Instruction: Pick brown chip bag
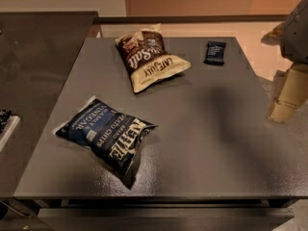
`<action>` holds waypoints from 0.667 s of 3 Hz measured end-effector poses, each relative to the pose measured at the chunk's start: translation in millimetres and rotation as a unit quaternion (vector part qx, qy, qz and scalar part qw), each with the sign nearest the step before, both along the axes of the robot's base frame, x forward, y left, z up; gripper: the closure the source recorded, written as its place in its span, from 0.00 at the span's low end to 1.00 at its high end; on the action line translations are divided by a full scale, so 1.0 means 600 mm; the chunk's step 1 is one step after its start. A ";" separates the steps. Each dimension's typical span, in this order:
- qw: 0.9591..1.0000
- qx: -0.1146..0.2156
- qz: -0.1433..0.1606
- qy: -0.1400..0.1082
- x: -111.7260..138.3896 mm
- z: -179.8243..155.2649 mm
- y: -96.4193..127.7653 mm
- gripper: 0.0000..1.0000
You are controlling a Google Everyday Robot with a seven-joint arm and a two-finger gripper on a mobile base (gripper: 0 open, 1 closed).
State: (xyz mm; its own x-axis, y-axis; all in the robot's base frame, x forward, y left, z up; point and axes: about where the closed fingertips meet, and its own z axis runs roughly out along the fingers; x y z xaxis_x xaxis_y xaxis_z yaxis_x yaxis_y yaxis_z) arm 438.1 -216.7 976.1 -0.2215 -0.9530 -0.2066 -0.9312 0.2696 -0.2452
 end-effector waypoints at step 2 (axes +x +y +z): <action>1.000 0.008 0.005 -0.001 0.015 -0.008 0.016 0.00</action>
Offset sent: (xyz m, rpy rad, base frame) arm 0.0209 0.0203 -0.0170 0.0388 0.0175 0.0262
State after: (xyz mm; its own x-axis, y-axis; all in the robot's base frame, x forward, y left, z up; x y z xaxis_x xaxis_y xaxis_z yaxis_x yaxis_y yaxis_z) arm 447.3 -207.3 971.2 -0.2107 -0.9518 -0.2231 -0.9336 0.2636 -0.2428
